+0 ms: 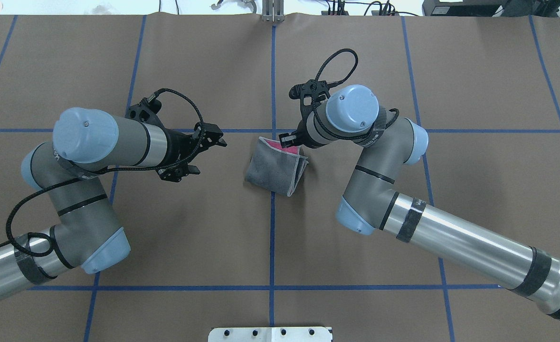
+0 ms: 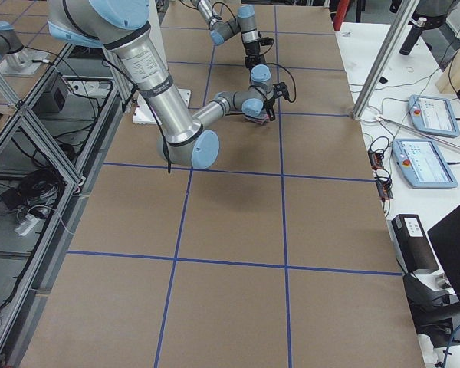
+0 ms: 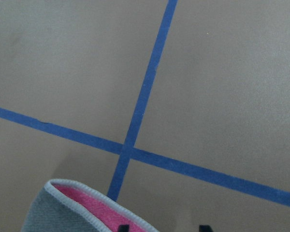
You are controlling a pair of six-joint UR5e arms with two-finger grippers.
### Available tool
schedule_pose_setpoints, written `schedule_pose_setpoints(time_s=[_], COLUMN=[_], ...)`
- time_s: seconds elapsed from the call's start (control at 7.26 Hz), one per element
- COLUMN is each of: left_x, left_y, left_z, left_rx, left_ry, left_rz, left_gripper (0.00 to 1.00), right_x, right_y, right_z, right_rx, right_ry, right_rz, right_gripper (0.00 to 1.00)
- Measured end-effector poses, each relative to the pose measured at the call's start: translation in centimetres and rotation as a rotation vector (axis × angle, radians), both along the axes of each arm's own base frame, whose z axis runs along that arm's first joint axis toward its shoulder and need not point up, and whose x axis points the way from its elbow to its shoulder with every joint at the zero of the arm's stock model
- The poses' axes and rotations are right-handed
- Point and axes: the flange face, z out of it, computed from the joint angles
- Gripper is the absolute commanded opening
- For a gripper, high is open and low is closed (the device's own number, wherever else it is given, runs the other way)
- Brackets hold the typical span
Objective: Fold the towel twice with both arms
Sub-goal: 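Grasp the folded towel's pink-edged corner with the right gripper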
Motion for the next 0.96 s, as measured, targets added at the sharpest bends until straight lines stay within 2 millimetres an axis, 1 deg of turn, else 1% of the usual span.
schedule_pose_setpoints(time_s=[0.14,0.69,0.96], left_x=[0.00,0.01,0.10], left_y=[0.00,-0.01,-0.04], left_z=[0.00,-0.20,-0.14], left_rx=[0.000,0.001,0.000], left_ry=[0.000,0.003,0.002], left_rz=[0.000,-0.001,-0.001], left_gripper=[1.00,1.00,1.00], right_x=[-0.04,0.32,0.89], right_y=[-0.06,0.09,0.46], right_z=[-0.06,0.08,-0.14], right_rx=[0.004,0.008,0.009], right_ry=[0.001,-0.006,-0.016], right_rz=[0.001,0.001,-0.005], right_gripper=[0.00,0.00,0.00])
